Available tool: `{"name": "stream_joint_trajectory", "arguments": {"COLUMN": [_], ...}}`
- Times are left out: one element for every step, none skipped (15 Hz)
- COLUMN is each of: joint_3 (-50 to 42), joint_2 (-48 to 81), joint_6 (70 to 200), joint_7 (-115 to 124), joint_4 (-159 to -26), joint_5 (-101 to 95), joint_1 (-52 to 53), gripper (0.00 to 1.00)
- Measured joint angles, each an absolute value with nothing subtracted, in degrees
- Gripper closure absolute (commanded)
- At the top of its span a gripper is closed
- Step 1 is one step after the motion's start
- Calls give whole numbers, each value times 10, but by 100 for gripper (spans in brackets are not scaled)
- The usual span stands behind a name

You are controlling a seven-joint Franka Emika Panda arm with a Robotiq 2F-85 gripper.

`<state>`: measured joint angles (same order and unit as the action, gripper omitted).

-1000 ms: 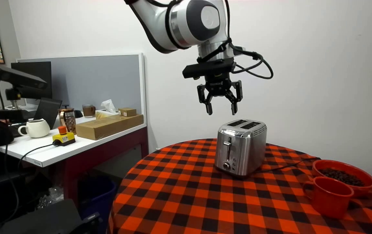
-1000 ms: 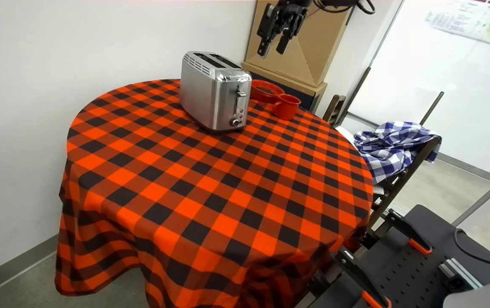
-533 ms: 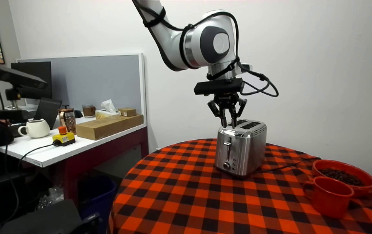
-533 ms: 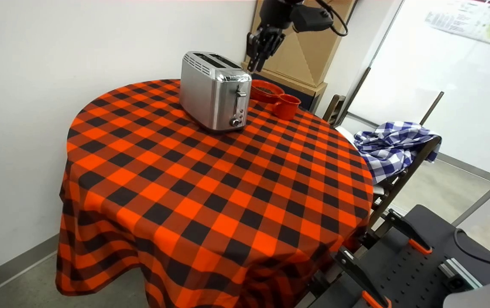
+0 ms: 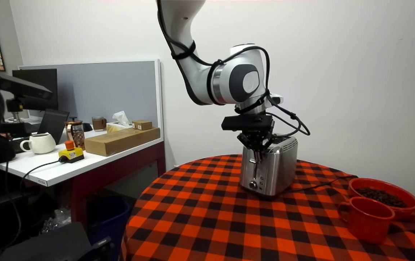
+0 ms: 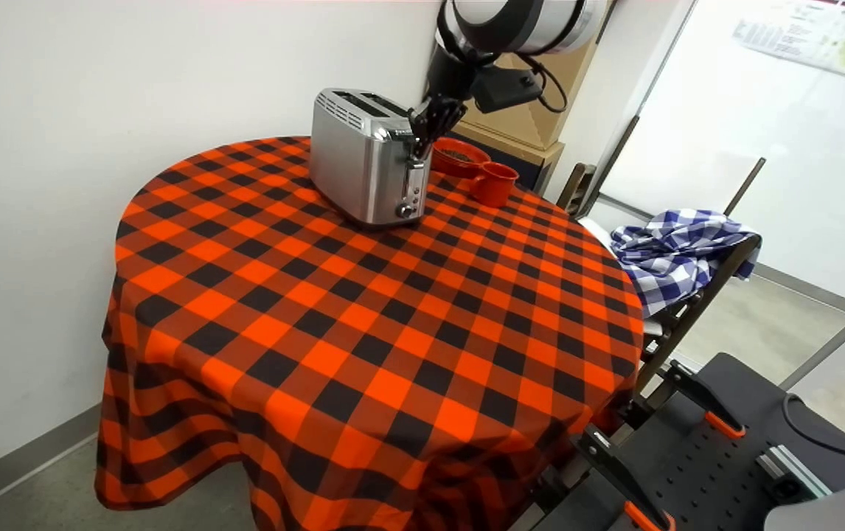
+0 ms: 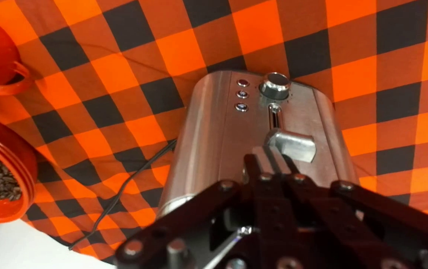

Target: Push down the lever on the toaster

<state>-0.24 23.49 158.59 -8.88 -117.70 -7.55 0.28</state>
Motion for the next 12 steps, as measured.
{"name": "stream_joint_trajectory", "arguments": {"joint_3": [-3,-3,-3,-2,-2,-1,0,1,2,2,3,3], "joint_2": [242,246,249,251,254,258,262,268,275,283,294,304], "joint_6": [1590,1593,1594,1595,1595,1596,1597,1600,1603,1608,1614,1619], "joint_7": [-89,-89,-89,-89,-89,-89,-89,-89,-89,-89,-89,-89], "joint_4": [-1175,-1174,-1173,-1172,-1171,-1169,-1169,-1168,-1167,-1166,-1164,-1162], "joint_5": [-75,-75,-75,-75,-75,-75,-75,-75,-75,-75,-75,-75], "joint_1": [3,4,4,5,5,5,6,6,8,10,11,13], "gripper": [100,100,100,100,100,100,100,100,100,100,100,100]}}
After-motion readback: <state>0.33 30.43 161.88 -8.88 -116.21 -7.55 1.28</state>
